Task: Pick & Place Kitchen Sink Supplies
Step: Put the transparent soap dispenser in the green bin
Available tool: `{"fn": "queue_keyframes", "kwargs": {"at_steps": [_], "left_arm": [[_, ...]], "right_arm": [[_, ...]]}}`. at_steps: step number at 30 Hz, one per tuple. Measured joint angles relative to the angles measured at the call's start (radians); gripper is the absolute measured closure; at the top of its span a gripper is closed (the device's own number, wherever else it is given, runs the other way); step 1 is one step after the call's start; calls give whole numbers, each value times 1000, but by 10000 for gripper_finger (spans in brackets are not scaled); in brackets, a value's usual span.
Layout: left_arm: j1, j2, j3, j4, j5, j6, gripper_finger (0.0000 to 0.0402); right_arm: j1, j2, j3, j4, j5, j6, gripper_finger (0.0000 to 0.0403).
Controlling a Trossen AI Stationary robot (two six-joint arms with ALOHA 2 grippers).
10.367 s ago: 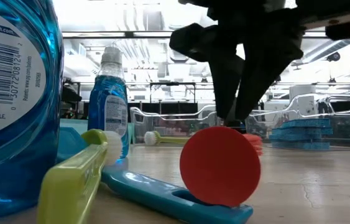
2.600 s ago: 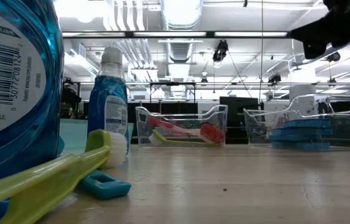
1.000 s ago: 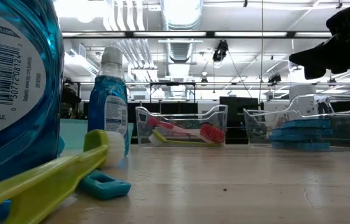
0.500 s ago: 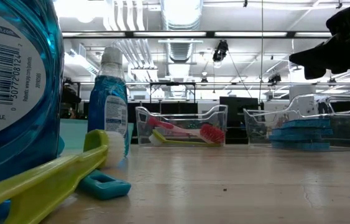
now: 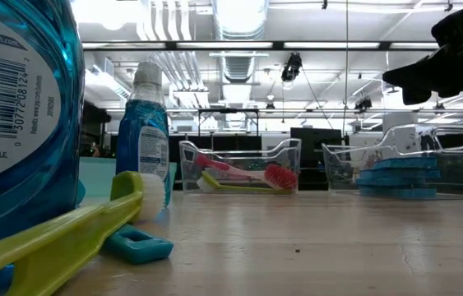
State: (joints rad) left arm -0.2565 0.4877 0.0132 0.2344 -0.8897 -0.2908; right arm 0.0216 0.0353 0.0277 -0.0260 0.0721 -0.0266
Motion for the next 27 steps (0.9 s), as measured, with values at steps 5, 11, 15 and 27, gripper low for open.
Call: {"fn": "queue_keyframes", "kwargs": {"at_steps": [5, 11, 15, 27], "left_arm": [[0, 0, -2, -3, 39, -43, 401], [4, -1, -1, 97, 15, -121, 401], [5, -1, 58, 97, 113, -59, 392], [5, 37, 591, -785, 429, -183, 212]], "right_arm": [[0, 0, 0, 0, 0, 0, 394], [0, 0, 0, 0, 0, 0, 394], [0, 0, 0, 0, 0, 0, 394], [0, 0, 0, 0, 0, 0, 394]]}}
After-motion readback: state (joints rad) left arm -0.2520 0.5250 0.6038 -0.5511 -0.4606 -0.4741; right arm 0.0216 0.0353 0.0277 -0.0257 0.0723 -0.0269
